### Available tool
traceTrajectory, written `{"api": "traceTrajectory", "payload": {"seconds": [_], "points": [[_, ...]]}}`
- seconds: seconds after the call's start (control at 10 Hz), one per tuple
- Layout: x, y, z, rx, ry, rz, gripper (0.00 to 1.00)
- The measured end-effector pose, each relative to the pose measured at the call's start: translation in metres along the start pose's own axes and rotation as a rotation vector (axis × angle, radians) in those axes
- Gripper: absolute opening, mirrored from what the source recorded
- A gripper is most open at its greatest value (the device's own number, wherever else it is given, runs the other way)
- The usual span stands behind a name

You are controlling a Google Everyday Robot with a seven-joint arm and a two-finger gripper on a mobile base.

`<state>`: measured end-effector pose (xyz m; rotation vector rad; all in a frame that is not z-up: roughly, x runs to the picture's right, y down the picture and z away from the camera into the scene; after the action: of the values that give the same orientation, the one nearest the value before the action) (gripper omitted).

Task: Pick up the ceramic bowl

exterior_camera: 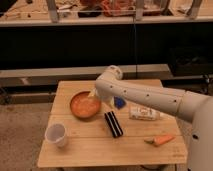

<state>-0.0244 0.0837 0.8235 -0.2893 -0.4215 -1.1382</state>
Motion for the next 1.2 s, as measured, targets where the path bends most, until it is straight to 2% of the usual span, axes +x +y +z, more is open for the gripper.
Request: {"api": "traceTrajectory", "payload": {"seconds": [0.3, 0.7, 1.2], "points": [[0.003, 0.004, 0.020, 0.005, -0.020, -0.019, 0.80], [0.000, 0.007, 0.053, -0.007, -0.050, -0.026, 0.80], [0.000, 0.005, 0.068, -0.018, -0.079, -0.037, 0.80]]}}
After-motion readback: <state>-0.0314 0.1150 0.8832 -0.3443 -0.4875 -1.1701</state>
